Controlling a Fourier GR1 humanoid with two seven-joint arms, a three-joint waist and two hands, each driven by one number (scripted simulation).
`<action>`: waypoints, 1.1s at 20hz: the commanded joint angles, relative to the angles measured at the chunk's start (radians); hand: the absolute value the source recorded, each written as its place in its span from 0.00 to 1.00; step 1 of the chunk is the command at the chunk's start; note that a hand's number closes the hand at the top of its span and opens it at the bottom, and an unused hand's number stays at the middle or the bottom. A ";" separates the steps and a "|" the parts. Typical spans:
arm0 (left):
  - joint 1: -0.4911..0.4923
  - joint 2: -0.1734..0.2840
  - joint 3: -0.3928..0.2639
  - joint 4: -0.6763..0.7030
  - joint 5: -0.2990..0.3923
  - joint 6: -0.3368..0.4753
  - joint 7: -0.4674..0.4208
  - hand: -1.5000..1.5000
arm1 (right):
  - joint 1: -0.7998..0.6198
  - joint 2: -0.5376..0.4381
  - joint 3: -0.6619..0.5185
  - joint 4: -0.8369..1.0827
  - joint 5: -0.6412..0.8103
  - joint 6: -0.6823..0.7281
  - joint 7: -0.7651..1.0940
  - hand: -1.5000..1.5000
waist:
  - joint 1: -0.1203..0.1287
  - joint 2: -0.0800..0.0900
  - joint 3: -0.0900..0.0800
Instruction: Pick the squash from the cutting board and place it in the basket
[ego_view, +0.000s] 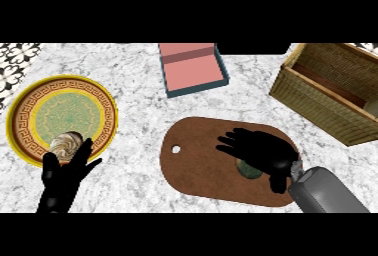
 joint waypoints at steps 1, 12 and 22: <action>0.028 0.020 0.031 0.037 0.016 -0.052 0.001 0.50 | -0.038 0.033 -0.047 0.090 0.017 -0.031 -0.049 0.00 | 0.003 0.006 -0.008; -0.023 -0.008 0.041 0.097 -0.010 -0.056 0.006 0.50 | -0.067 0.073 0.016 0.172 0.175 -0.209 -0.134 1.00 | 0.001 0.007 -0.008; 0.038 -0.019 0.044 0.020 -0.018 -0.029 0.011 0.50 | -0.076 0.241 -0.355 0.258 0.152 -0.126 0.448 1.00 | -0.037 0.011 -0.010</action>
